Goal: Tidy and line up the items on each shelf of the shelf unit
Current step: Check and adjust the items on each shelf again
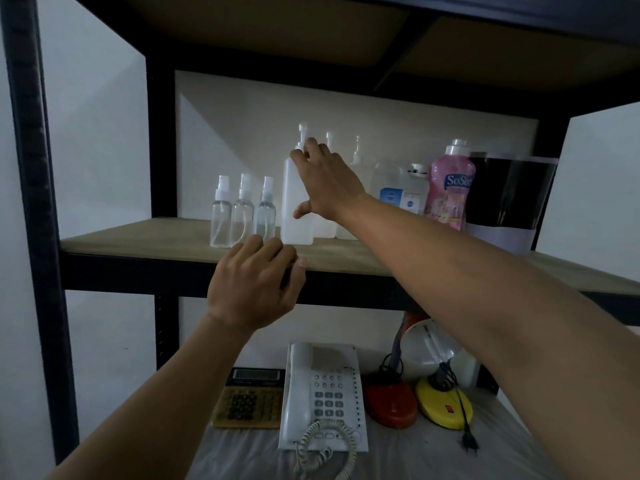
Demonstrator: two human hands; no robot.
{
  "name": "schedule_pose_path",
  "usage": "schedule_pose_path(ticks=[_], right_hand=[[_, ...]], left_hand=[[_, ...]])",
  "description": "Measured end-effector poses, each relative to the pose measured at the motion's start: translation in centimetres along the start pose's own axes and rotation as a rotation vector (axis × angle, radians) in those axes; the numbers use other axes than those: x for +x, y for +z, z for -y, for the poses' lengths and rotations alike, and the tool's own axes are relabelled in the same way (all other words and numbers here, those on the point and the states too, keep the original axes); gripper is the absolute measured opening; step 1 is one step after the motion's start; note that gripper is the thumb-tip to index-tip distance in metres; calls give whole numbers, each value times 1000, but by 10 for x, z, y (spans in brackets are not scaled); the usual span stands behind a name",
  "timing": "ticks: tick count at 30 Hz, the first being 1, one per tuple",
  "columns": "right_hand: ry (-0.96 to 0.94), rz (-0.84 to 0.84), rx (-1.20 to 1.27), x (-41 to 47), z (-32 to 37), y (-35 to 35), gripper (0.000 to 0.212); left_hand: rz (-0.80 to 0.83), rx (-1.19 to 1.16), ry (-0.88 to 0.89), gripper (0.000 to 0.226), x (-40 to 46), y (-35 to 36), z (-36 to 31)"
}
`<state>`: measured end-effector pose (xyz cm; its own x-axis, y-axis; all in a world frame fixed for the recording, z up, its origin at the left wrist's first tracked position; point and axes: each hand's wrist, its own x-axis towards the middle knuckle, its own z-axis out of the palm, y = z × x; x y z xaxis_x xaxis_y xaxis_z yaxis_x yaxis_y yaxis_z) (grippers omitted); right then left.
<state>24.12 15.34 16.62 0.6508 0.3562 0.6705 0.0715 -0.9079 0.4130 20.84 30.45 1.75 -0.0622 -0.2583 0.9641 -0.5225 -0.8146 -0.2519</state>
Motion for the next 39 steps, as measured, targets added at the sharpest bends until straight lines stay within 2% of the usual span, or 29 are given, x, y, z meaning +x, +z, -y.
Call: schedule_pose_path(ticks=[39], right_hand=[[12, 30, -89, 26, -1, 32, 96]], left_hand=[[8, -20, -57, 38, -2, 0, 0]])
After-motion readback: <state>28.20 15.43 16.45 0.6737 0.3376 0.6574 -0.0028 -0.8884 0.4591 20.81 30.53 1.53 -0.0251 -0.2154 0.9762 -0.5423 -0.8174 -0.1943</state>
